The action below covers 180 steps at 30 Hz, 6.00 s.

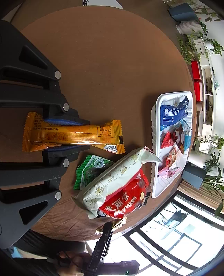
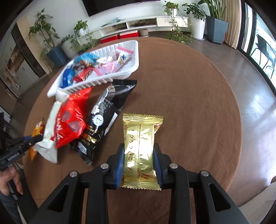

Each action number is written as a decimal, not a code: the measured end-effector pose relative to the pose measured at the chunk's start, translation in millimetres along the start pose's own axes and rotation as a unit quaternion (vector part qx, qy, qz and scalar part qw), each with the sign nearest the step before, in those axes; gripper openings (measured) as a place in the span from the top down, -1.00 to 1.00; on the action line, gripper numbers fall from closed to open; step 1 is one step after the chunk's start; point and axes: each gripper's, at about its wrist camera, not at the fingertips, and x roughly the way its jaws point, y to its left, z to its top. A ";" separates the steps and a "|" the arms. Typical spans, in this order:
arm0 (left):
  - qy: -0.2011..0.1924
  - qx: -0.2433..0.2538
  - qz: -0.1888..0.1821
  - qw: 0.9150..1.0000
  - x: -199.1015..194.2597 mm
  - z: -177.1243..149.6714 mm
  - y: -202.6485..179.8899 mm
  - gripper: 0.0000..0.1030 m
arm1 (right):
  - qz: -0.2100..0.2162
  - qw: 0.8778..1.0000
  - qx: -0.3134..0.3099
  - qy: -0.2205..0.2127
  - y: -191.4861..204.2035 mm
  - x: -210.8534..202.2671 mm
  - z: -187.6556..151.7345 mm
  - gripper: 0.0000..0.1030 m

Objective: Organize snacks
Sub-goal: 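Carry the orange bar packet into the tray with the left tool while the right tool carries the gold packet, then open both tools in the tray and withdraw them toward the remaining snacks, then grasp the red Mylikes bag with the right tool while the left tool grasps the white-and-red bag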

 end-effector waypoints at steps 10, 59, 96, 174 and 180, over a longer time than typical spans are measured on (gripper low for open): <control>-0.024 -0.012 -0.025 0.999 -18.6 7.8 -4.7 0.66 | 0.055 0.998 0.018 -0.018 0.6 -22.1 1.9 0.35; -0.039 0.019 -0.017 0.999 113.0 216.4 -17.8 0.65 | 0.042 0.995 -0.090 -0.018 103.1 101.6 207.1 0.35; -0.098 0.005 0.006 0.995 19.0 117.5 -25.5 -0.99 | 0.080 0.990 -0.048 -0.110 64.7 -12.3 134.5 -0.70; 0.041 0.086 0.009 0.995 73.3 67.3 -72.9 0.14 | 0.102 0.993 -0.064 -0.006 79.8 -1.1 9.5 0.28; 0.031 0.075 -0.023 0.996 54.4 46.7 -71.0 0.16 | 0.104 0.993 -0.063 -0.010 80.0 -4.1 8.7 0.28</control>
